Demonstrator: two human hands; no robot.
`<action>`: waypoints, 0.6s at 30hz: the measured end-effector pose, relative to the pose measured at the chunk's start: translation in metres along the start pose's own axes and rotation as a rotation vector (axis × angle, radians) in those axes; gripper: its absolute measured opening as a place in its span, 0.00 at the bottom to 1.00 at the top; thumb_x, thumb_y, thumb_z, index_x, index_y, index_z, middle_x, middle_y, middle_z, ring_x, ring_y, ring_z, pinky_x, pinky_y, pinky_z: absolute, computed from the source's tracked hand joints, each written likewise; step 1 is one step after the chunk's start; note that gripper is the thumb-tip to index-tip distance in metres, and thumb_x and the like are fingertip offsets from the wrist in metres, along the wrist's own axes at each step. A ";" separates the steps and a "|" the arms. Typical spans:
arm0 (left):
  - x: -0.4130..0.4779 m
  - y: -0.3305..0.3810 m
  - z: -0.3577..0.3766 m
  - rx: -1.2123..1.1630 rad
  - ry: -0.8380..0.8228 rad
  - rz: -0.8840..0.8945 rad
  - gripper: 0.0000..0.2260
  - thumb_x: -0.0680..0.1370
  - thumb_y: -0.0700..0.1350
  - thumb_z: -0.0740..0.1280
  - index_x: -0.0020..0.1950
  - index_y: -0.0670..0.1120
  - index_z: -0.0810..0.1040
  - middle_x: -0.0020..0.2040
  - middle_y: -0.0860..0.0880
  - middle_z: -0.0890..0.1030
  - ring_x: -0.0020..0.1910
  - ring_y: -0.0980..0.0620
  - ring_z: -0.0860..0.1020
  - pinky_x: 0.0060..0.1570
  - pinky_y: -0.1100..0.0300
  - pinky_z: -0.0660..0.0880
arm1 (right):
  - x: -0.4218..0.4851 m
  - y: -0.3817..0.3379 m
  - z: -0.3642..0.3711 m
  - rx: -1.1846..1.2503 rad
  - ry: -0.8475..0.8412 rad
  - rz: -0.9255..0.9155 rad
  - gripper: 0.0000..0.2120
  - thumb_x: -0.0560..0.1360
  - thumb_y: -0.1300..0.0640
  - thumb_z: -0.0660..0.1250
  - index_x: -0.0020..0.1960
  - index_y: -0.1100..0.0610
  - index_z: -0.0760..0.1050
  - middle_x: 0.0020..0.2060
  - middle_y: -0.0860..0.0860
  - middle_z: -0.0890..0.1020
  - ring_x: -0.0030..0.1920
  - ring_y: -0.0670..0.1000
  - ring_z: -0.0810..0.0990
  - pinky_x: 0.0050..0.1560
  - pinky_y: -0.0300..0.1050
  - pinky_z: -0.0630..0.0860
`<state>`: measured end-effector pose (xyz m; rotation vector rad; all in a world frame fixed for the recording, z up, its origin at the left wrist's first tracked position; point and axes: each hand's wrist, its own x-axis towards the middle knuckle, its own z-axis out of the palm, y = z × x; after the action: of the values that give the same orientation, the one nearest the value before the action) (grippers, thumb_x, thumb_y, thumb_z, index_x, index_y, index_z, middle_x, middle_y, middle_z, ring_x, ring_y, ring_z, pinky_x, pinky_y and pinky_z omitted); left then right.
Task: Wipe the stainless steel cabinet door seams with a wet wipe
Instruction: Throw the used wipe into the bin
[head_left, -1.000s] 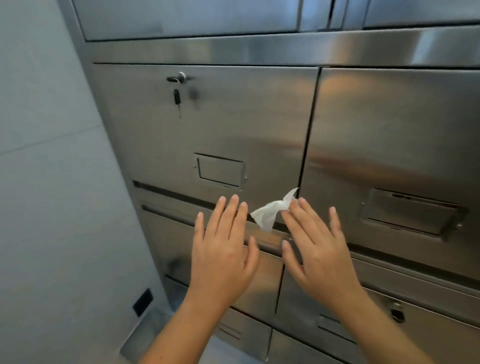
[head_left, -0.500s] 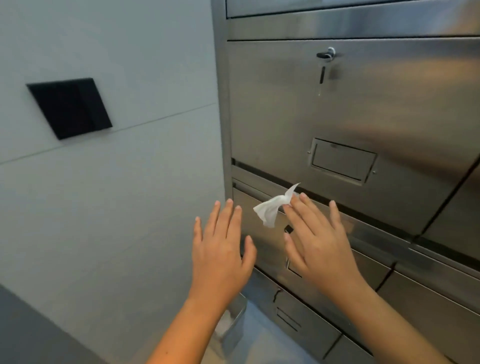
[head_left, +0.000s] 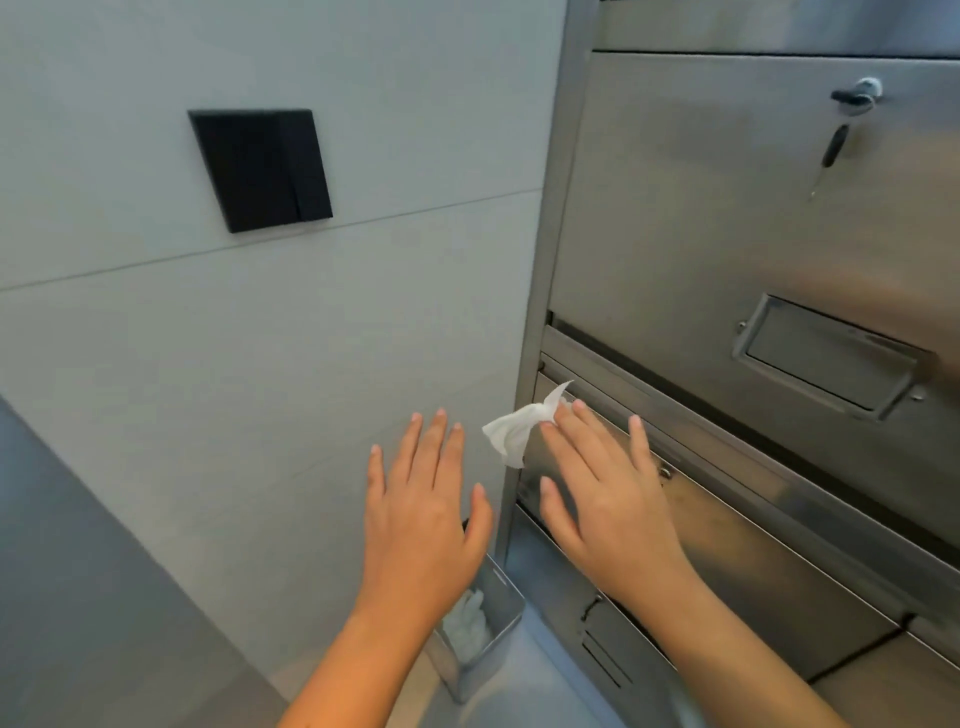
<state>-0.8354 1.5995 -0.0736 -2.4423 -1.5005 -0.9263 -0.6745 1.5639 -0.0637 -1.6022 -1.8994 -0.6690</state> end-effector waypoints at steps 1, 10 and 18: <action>0.001 -0.001 0.003 0.009 0.005 -0.012 0.24 0.72 0.49 0.55 0.61 0.37 0.76 0.62 0.40 0.76 0.63 0.39 0.73 0.58 0.34 0.66 | 0.001 0.003 0.005 0.013 -0.002 -0.005 0.20 0.72 0.56 0.57 0.57 0.65 0.78 0.59 0.60 0.78 0.61 0.59 0.76 0.61 0.68 0.62; 0.022 0.019 0.041 0.114 0.030 -0.198 0.23 0.72 0.48 0.55 0.59 0.36 0.78 0.60 0.39 0.77 0.61 0.38 0.75 0.55 0.34 0.68 | 0.025 0.054 0.052 0.164 -0.061 -0.129 0.21 0.73 0.55 0.56 0.58 0.65 0.78 0.59 0.60 0.78 0.61 0.59 0.76 0.62 0.67 0.60; 0.035 0.029 0.091 0.185 0.012 -0.372 0.22 0.72 0.47 0.56 0.59 0.37 0.77 0.61 0.39 0.77 0.62 0.39 0.74 0.57 0.36 0.68 | 0.045 0.101 0.114 0.321 -0.182 -0.248 0.22 0.73 0.54 0.55 0.58 0.65 0.77 0.59 0.59 0.78 0.61 0.59 0.76 0.59 0.69 0.65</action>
<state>-0.7604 1.6491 -0.1210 -2.0658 -1.9805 -0.8094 -0.5918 1.6905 -0.1128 -1.2740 -2.2313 -0.2995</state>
